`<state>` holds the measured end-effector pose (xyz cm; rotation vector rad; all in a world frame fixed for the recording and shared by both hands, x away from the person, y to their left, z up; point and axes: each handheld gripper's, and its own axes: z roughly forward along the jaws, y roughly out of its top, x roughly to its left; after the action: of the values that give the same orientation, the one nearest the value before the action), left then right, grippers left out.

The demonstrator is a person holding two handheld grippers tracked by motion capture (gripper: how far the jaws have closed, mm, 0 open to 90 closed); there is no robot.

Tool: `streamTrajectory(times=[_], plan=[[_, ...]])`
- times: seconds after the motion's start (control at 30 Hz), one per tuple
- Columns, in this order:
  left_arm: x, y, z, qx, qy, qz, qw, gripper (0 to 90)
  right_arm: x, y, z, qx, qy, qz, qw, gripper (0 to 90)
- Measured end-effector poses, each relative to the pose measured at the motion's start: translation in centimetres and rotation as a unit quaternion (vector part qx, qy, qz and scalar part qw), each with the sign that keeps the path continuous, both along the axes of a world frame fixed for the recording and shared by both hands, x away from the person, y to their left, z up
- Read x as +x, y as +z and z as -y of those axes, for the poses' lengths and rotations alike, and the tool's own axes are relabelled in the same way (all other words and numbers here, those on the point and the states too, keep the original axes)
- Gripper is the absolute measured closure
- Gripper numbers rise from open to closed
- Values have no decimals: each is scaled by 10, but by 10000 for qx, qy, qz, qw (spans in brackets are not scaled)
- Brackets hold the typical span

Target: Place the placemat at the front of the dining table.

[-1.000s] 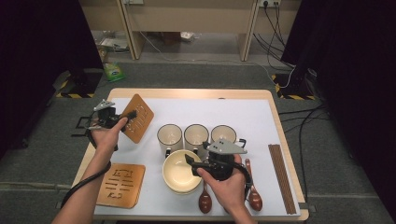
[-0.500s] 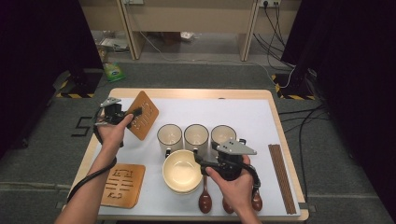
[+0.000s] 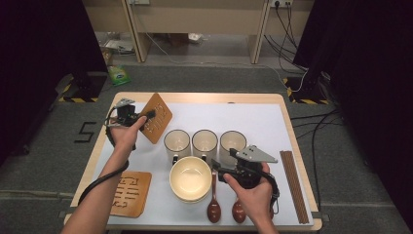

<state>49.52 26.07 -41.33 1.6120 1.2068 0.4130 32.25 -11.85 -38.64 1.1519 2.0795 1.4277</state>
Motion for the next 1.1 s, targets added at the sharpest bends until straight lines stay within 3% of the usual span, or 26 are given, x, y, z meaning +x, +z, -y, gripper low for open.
streamTrajectory(times=[1.1], plan=[[30, 1, 29, 53, -187, -49, 9998, 862, -3, -12, 21, 134, -223, -64, 9996, 263]])
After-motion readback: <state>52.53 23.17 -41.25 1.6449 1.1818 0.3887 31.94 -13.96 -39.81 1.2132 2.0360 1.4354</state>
